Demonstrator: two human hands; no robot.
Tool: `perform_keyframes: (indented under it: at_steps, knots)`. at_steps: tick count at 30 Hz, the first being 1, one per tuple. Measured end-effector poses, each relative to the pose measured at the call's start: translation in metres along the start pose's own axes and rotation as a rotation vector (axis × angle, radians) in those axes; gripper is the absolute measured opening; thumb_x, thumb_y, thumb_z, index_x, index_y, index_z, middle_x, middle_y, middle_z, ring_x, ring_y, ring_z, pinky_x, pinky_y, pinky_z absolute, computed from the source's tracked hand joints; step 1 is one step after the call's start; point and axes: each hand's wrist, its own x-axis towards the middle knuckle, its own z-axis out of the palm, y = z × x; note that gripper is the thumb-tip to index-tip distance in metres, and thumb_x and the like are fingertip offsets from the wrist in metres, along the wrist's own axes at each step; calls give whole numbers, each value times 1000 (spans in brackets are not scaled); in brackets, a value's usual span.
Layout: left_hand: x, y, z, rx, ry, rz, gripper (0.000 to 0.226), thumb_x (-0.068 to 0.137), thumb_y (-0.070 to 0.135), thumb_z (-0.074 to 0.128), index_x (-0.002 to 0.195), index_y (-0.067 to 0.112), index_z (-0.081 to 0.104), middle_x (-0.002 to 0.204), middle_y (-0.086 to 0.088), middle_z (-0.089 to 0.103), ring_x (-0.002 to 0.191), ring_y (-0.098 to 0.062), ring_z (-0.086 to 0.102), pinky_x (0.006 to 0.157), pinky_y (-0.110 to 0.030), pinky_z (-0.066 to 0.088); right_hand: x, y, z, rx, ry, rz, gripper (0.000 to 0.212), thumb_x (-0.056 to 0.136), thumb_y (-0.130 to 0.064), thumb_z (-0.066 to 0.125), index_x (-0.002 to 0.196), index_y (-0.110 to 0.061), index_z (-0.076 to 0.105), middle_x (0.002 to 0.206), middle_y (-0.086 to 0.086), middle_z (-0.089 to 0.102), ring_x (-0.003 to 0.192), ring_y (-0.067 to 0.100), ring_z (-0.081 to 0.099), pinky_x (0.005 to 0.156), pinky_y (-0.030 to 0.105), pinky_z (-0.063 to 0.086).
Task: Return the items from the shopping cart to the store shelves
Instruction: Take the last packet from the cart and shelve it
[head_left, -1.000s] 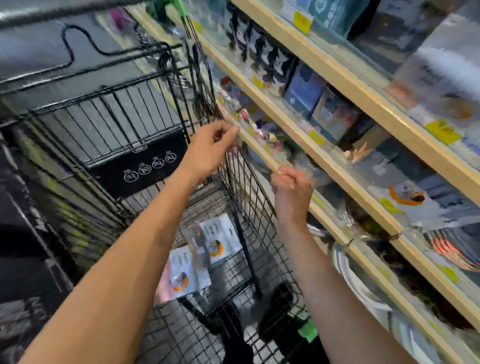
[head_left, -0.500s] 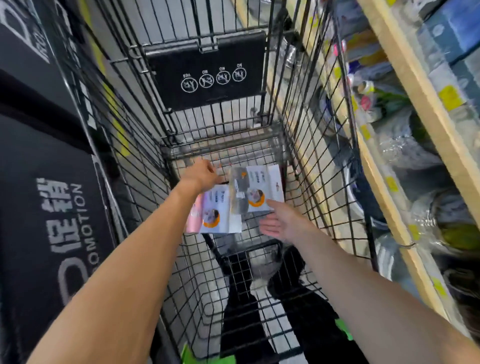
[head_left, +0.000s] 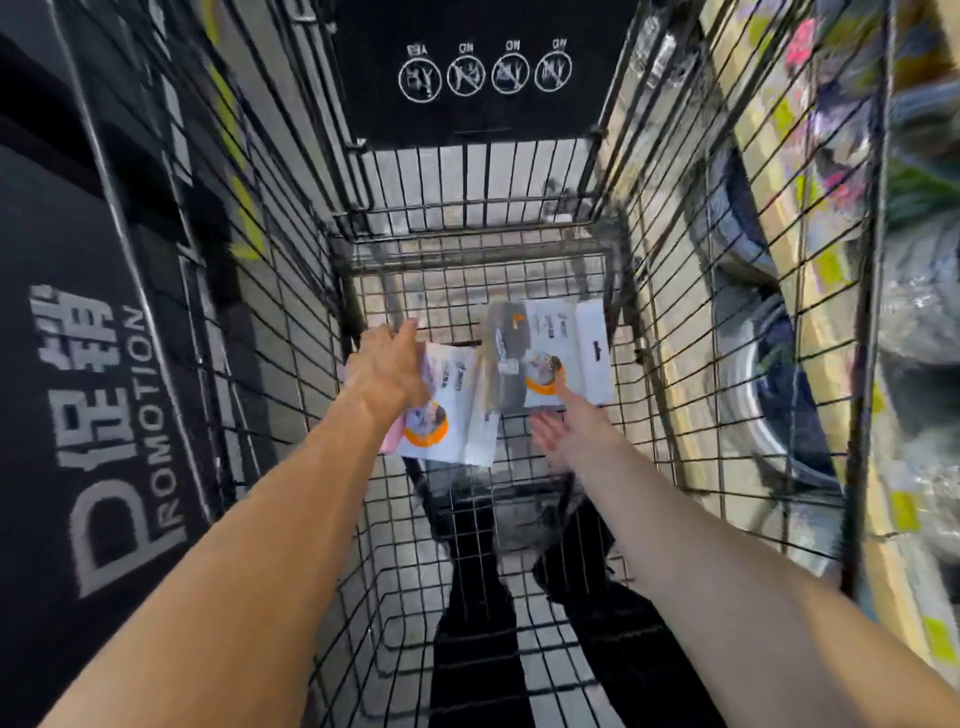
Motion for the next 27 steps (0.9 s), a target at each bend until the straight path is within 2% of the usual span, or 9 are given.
perform_keyframes:
  at_steps: [4, 9, 11, 14, 16, 19, 21, 25, 27]
  knots:
    - [4, -8, -6, 186, 86, 28, 52, 90, 44, 56, 130, 12, 50, 129, -12, 48, 121, -31, 46, 99, -43, 47, 1, -11, 1, 3, 56, -109, 41, 92, -30, 68, 123, -4, 62, 96, 10, 68, 78, 13, 64, 57, 24, 53]
    - [7, 3, -26, 287, -108, -8, 83, 77, 56, 74, 140, 16, 37, 144, -18, 41, 137, -36, 38, 114, -50, 32, -7, -18, 7, 5, 157, -391, 26, 82, -9, 78, 100, -14, 60, 103, 6, 71, 88, 25, 68, 74, 37, 59]
    - [7, 7, -29, 342, -122, -6, 81, 83, 50, 70, 143, 14, 31, 143, -18, 45, 137, -36, 38, 115, -50, 32, -20, -24, 7, -31, 174, -506, 29, 80, -4, 78, 84, -18, 52, 90, 1, 68, 79, 20, 63, 65, 29, 53]
    - [9, 11, -35, 386, -141, -28, 85, 79, 44, 75, 144, 13, 30, 139, -15, 52, 134, -32, 41, 111, -45, 34, -33, -33, 3, -65, 117, -626, 23, 84, 2, 72, 94, -14, 59, 93, 0, 71, 80, 14, 65, 59, 20, 51]
    - [14, 10, -41, 410, -159, -9, 81, 75, 52, 77, 139, 15, 44, 138, -11, 54, 133, -29, 42, 109, -43, 34, -37, -36, 3, -102, 64, -658, 25, 85, 0, 71, 107, -8, 64, 106, 8, 74, 90, 19, 69, 69, 26, 56]
    - [17, 8, -51, 413, -209, 66, 80, 68, 62, 78, 134, 25, 54, 137, -7, 55, 133, -28, 42, 108, -43, 34, -37, -30, -2, -144, 32, -623, 15, 86, -6, 72, 97, -15, 70, 106, 8, 75, 100, 28, 70, 83, 42, 58]
    - [18, 9, -56, 353, -267, 120, 85, 66, 63, 79, 137, 25, 52, 134, -4, 57, 130, -27, 48, 104, -41, 40, -37, -24, -11, -123, 17, -590, 10, 87, -11, 72, 95, -18, 72, 110, 7, 74, 100, 27, 70, 78, 39, 58]
    - [18, 16, -66, 91, -445, 57, 75, 75, 43, 81, 138, 16, 51, 129, -7, 62, 114, -27, 61, 87, -34, 50, -50, -5, -32, -13, 33, -414, 3, 92, -18, 69, 95, -16, 68, 99, 7, 68, 74, 16, 61, 67, 31, 49]
    - [16, 18, -73, -95, -491, 4, 59, 83, 38, 76, 131, 10, 56, 118, -11, 68, 98, -26, 69, 72, -31, 56, -59, 6, -38, 41, 23, -306, 11, 94, -19, 66, 101, -11, 65, 90, 9, 65, 68, 22, 56, 81, 40, 53]
